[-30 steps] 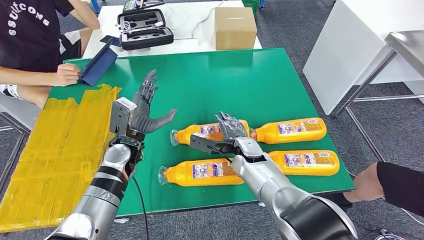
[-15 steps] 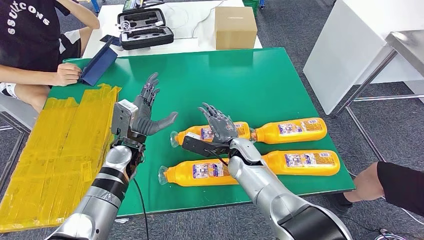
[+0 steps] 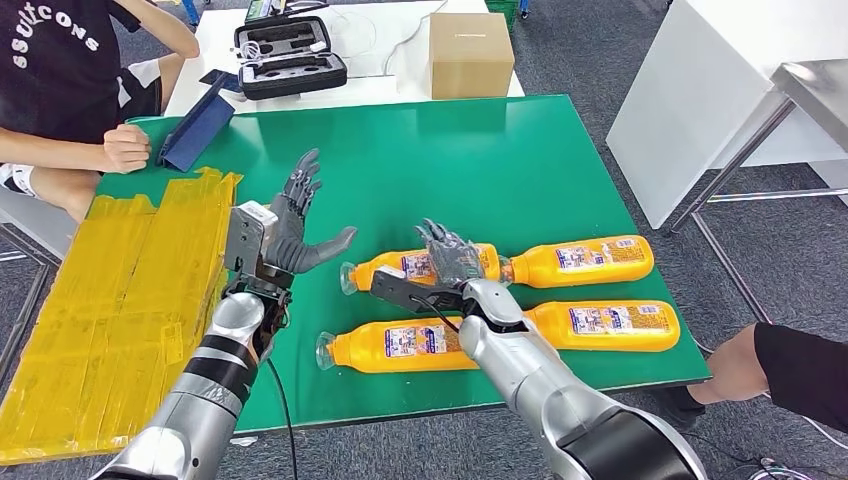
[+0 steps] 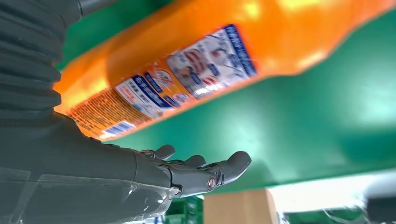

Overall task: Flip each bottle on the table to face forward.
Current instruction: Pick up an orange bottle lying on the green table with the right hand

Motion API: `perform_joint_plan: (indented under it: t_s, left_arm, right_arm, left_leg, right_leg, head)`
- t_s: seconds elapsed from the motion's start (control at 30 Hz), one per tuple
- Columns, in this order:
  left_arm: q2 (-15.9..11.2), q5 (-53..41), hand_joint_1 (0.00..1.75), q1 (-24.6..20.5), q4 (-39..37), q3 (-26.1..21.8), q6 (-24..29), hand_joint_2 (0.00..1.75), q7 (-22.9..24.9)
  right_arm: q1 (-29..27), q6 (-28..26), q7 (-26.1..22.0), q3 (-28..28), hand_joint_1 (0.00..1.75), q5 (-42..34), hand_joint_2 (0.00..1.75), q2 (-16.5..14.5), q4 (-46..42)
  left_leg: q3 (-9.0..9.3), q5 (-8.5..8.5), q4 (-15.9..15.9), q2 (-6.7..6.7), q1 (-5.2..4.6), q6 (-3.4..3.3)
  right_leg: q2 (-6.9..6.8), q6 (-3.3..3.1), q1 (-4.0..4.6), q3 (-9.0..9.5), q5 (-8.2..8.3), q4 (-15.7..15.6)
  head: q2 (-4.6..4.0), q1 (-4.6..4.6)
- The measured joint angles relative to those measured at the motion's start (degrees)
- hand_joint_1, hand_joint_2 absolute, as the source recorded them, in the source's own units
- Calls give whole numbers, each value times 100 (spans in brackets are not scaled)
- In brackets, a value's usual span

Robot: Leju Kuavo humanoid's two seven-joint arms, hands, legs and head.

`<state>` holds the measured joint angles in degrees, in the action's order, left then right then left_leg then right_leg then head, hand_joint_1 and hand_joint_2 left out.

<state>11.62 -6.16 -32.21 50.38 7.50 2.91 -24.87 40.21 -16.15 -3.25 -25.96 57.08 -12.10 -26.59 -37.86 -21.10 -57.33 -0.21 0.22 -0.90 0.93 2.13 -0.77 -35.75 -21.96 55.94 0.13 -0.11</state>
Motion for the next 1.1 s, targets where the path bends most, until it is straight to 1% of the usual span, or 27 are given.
perform_joint_plan:
  t_s: [0.27,0.57,0.7,0.87,0.9,1.0,1.03,1.1]
  left_arm:
    - [13,4,0,-33,-84,0,-41,175,0]
    - [22,37,0,-58,-142,0,-113,175,-7]
    - [29,53,0,-58,-142,0,-133,175,-37]
    - [36,75,0,-57,-143,0,-174,175,-87]
    - [39,80,0,-57,-142,0,-177,175,-89]
    - [50,91,0,-57,-142,0,-181,175,-93]
    - [54,92,0,-57,-142,0,-181,175,-95]
    - [60,92,0,-57,-142,0,-186,175,-96]
  right_arm:
    - [143,299,450,-97,0,287,175,79,328]
    - [250,630,961,-334,0,826,175,131,547]
    - [304,899,1010,-462,38,980,175,138,617]
    - [341,1086,990,-574,38,1057,175,154,668]
    - [346,1093,990,-583,47,1058,175,157,675]
    - [354,1099,988,-596,123,1059,175,162,691]
    - [356,1099,987,-599,143,1059,175,163,693]
    - [363,1087,987,-608,158,1068,175,168,698]
  left_leg:
    - [0,0,-1,0,-1,0]
    - [0,0,0,0,0,0]
    - [2,0,0,1,0,0]
    - [7,0,0,1,0,0]
    - [8,0,-1,0,0,0]
    - [8,0,-1,0,0,0]
    - [8,0,-1,1,0,0]
    - [9,0,-1,1,0,0]
  right_leg:
    - [0,0,-1,0,0,0]
    - [0,0,0,0,0,0]
    - [0,0,0,1,0,-1]
    - [0,0,0,6,0,-1]
    - [0,0,0,7,0,-1]
    - [0,0,0,8,0,-1]
    - [0,0,0,8,0,-1]
    - [0,0,0,8,0,-1]
  head:
    - [0,0]
    - [0,1]
    - [0,-1]
    - [0,0]
    - [0,0]
    - [0,0]
    - [0,0]
    - [0,0]
